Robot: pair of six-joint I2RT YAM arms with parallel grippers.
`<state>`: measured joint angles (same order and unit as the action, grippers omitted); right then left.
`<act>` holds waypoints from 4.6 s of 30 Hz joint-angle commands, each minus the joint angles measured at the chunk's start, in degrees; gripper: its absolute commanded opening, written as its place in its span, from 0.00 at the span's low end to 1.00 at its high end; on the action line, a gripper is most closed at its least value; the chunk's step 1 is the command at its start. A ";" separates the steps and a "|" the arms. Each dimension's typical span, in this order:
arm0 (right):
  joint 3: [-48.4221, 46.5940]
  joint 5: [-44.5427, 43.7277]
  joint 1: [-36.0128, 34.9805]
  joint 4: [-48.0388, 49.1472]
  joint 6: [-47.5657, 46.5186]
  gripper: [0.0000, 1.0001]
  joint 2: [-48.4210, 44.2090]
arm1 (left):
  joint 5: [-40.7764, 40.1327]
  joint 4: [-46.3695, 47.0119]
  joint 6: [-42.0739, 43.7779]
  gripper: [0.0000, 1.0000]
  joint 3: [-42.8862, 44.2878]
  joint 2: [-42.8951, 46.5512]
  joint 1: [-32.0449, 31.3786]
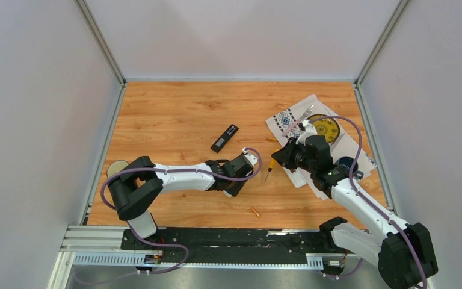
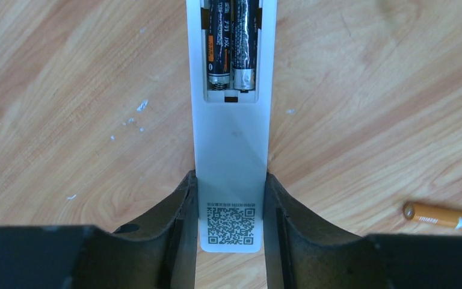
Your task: Unload the batteries from the remote control
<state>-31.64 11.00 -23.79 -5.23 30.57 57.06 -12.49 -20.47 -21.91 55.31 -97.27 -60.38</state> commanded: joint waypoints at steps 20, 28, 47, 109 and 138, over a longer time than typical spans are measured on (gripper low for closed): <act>2.11 1.83 1.03 8.22 1.51 0.00 1.83 | 8.01 6.05 12.24 0.56 -4.15 4.28 -4.92; 1.41 2.88 0.42 10.24 1.60 0.00 3.67 | 6.25 7.19 11.63 0.66 -7.32 6.31 -4.92; -0.09 -2.92 -1.87 6.55 -3.23 0.00 2.35 | 7.83 9.04 10.92 0.00 -7.85 5.17 -4.92; 4.22 12.90 -4.07 20.97 11.27 0.00 7.54 | 7.39 7.99 10.49 0.00 -6.62 4.46 -4.84; -2.90 -6.61 -3.98 7.43 -1.30 0.00 10.18 | 7.30 7.46 10.40 0.00 -6.35 3.85 -4.92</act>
<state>-33.32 7.60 -27.68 2.15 31.33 65.71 -5.45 -12.71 -10.72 48.12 -92.51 -65.17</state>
